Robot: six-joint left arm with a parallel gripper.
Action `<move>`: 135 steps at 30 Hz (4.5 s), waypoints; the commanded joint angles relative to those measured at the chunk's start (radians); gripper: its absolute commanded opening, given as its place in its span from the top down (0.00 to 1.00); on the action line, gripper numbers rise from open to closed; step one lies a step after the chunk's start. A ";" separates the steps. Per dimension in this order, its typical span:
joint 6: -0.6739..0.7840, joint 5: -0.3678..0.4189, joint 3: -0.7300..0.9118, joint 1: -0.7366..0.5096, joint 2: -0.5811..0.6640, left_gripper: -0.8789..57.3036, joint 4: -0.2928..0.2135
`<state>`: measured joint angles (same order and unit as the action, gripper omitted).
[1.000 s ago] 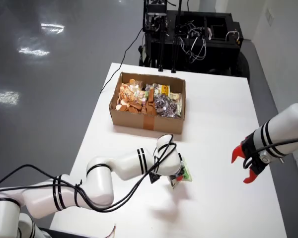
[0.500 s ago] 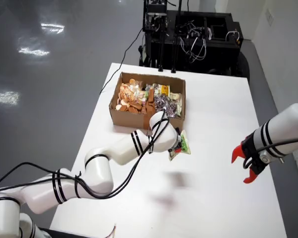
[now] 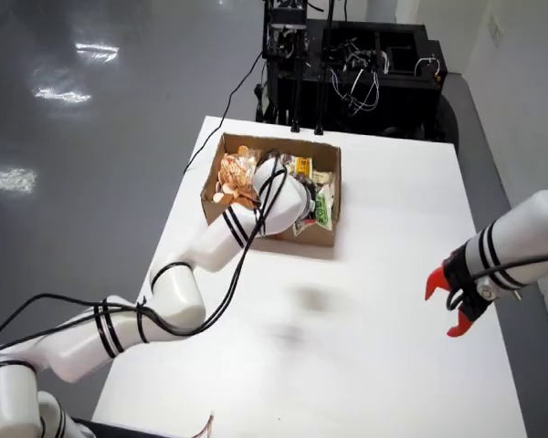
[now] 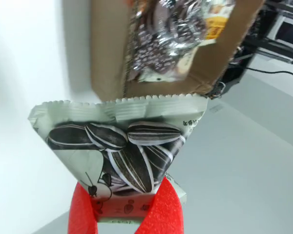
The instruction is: Grasp a snack and put it in the bin.
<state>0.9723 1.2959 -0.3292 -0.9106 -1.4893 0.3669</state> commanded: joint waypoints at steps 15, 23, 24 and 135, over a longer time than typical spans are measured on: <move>-0.238 -0.046 -0.066 0.129 -0.008 0.92 0.097; -0.293 -0.150 -0.062 0.177 -0.005 0.92 0.098; -0.296 -0.165 -0.057 0.181 -0.004 0.91 0.097; -0.402 -0.010 1.174 -0.327 0.827 0.99 -0.245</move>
<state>0.5733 1.2849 0.8234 -1.2305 -0.6758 0.1266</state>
